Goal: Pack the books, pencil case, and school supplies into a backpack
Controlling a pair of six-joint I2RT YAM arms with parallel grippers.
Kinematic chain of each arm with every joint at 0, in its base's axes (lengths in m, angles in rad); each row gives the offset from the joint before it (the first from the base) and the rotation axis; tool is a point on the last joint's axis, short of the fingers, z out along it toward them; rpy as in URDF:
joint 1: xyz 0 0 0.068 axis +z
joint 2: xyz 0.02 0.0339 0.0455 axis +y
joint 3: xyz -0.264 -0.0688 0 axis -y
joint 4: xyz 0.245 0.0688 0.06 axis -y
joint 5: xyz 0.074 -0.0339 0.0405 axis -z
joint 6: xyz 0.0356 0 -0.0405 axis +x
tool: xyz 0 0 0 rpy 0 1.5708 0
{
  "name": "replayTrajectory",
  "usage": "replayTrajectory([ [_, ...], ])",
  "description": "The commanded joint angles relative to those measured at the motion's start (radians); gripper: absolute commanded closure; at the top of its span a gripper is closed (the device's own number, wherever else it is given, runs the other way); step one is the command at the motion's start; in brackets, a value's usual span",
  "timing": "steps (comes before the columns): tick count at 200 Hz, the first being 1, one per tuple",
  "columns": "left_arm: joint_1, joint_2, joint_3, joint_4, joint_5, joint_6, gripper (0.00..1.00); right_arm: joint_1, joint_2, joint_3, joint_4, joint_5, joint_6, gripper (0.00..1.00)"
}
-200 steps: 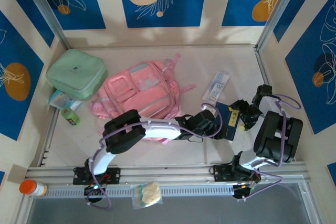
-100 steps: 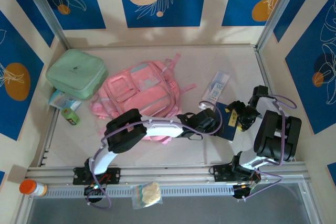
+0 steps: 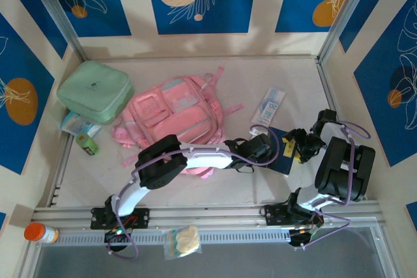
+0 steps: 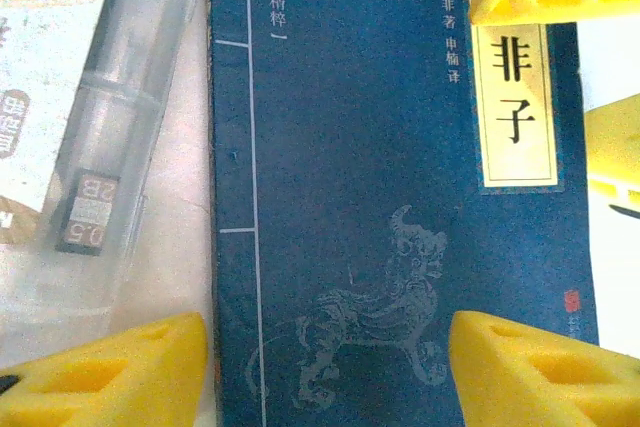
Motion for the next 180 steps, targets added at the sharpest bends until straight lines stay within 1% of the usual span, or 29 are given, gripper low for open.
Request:
replayTrajectory([
  [1, 0.012, 0.042, -0.006, -0.101, -0.009, -0.002, 0.39, 0.028, -0.018, -0.034, -0.035, -0.146, -0.015, 0.28],
  [10, 0.013, 0.042, -0.008, -0.102, -0.010, -0.001, 0.42, 0.026, -0.038, -0.032, -0.039, -0.166, -0.019, 0.29],
  [35, 0.014, 0.048, 0.002, -0.119, -0.013, 0.001, 0.43, 0.025, -0.081, -0.020, -0.066, -0.188, -0.022, 0.32],
  [59, 0.015, 0.044, -0.005, -0.123, -0.028, 0.003, 0.47, 0.024, -0.103, -0.002, -0.098, -0.189, -0.027, 0.34],
  [105, 0.016, 0.041, -0.011, -0.125, -0.033, 0.006, 0.48, 0.022, -0.158, 0.004, -0.131, -0.162, -0.033, 0.42],
  [159, 0.016, 0.031, -0.022, -0.112, -0.034, 0.004, 0.48, 0.010, -0.152, 0.010, -0.129, -0.154, -0.036, 0.58],
  [180, 0.016, 0.028, -0.021, -0.107, -0.028, 0.006, 0.49, 0.005, -0.152, 0.014, -0.126, -0.154, -0.036, 0.67],
])
